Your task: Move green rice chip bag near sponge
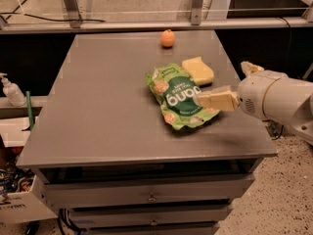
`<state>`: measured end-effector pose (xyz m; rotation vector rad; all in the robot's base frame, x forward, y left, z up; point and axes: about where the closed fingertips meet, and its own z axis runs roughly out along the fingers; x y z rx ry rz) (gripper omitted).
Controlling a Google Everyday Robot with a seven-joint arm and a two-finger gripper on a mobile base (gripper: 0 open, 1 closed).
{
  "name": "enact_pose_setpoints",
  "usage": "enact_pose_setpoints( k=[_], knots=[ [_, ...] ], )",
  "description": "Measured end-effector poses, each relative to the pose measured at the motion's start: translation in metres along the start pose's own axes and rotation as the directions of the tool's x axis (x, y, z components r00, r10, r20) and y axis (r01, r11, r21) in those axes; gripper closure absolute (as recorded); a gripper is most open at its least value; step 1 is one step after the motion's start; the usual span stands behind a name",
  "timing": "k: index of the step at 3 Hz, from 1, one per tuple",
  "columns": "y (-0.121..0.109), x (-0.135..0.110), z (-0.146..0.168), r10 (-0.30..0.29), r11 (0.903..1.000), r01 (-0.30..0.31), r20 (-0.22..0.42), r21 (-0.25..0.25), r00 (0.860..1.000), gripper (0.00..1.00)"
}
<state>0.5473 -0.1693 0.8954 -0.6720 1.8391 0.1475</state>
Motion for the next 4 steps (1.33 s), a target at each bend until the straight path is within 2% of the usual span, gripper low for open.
enact_pose_setpoints(
  k=[1, 2, 3, 4],
  knots=[
    [0.000, 0.000, 0.000, 0.000, 1.0000, 0.000, 0.000, 0.000, 1.000, 0.00],
    [-0.016, -0.008, -0.001, -0.023, 0.9992, 0.022, 0.018, 0.034, 1.000, 0.00],
    [-0.062, -0.029, 0.001, -0.077, 0.9930, 0.071, 0.058, 0.094, 0.995, 0.00],
    [-0.118, -0.055, -0.004, -0.117, 0.9822, 0.100, 0.102, 0.159, 0.988, 0.00]
  ],
)
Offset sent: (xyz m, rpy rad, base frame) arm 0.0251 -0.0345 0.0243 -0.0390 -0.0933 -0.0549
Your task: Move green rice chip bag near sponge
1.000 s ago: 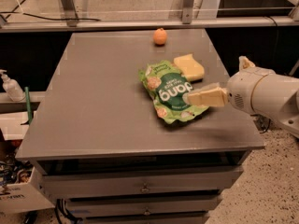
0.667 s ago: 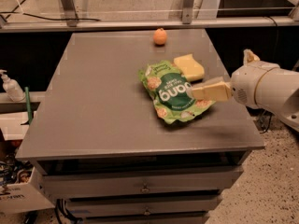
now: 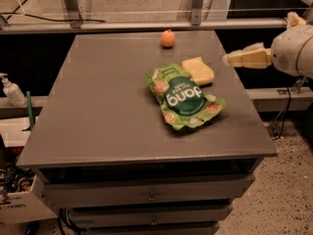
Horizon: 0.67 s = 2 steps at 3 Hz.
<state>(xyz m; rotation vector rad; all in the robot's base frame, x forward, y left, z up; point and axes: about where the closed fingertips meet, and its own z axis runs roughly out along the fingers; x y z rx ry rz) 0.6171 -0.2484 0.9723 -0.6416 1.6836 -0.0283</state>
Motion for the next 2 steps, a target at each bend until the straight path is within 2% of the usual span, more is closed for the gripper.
enact_pose_setpoints(
  k=[1, 2],
  knots=[
    [-0.047, -0.018, -0.004, -0.029, 0.9979, 0.026, 0.049, 0.060, 0.998, 0.00],
    [-0.057, -0.030, -0.006, -0.037, 0.9967, 0.032, 0.069, 0.075, 0.997, 0.00]
  ],
)
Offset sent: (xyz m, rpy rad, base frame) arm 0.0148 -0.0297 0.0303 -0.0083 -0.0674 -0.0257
